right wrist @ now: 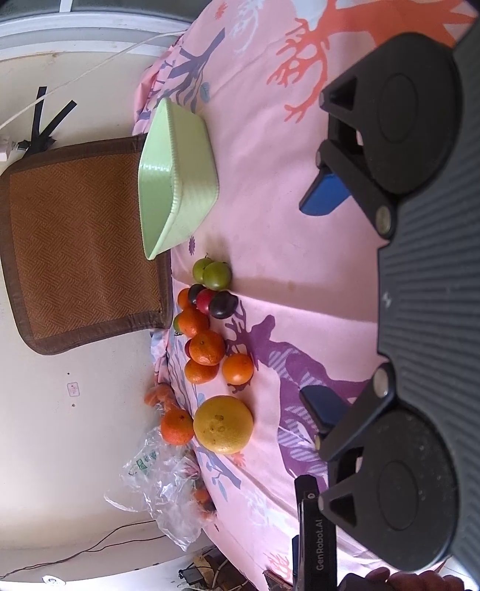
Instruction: Organize fruits
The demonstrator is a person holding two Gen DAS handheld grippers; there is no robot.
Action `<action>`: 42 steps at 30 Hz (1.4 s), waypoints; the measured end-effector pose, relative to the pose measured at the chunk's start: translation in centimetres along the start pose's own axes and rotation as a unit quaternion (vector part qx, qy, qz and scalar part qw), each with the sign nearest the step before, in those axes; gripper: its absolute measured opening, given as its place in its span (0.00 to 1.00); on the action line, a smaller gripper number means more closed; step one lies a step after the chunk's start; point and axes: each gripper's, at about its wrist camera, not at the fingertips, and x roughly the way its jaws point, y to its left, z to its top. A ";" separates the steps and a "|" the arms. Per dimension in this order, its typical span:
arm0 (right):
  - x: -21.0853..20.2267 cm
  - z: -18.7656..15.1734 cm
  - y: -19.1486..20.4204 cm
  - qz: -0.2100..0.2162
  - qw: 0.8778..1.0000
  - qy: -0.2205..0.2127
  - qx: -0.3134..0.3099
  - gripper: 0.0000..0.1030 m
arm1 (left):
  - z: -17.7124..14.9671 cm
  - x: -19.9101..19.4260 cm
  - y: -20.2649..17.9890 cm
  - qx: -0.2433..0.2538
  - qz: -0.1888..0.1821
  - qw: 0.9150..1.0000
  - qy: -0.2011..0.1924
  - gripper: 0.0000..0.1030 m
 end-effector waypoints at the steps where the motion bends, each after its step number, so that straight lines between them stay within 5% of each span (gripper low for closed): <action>1: 0.1 0.2 0.2 0.002 1.000 -0.002 -0.006 0.92 | 0.1 0.0 0.3 -0.002 0.000 1.000 -0.001 1.00; 8: 1.9 3.1 4.3 0.061 0.992 -0.022 -0.113 0.74 | 1.0 -0.2 3.4 -0.028 0.008 0.999 -0.022 1.00; 13: 5.1 5.6 7.3 0.113 0.985 -0.032 -0.130 0.75 | 0.8 -1.1 5.4 -0.049 0.007 0.998 -0.043 1.00; 21: 10.0 7.1 10.0 0.117 0.979 -0.005 -0.164 0.79 | 0.4 -1.8 7.3 -0.066 -0.004 0.996 -0.063 1.00; 25: 11.6 7.0 10.3 0.135 0.977 0.037 -0.164 0.75 | 0.6 -1.6 8.1 -0.081 -0.028 0.995 -0.059 1.00; 33: 7.1 3.9 11.3 0.166 0.960 0.007 -0.227 0.72 | 2.6 0.4 9.6 -0.122 -0.119 0.985 -0.035 1.00; 42: 6.3 3.2 11.4 0.163 0.960 -0.005 -0.229 0.72 | 5.2 3.4 7.9 -0.098 -0.171 0.980 -0.035 1.00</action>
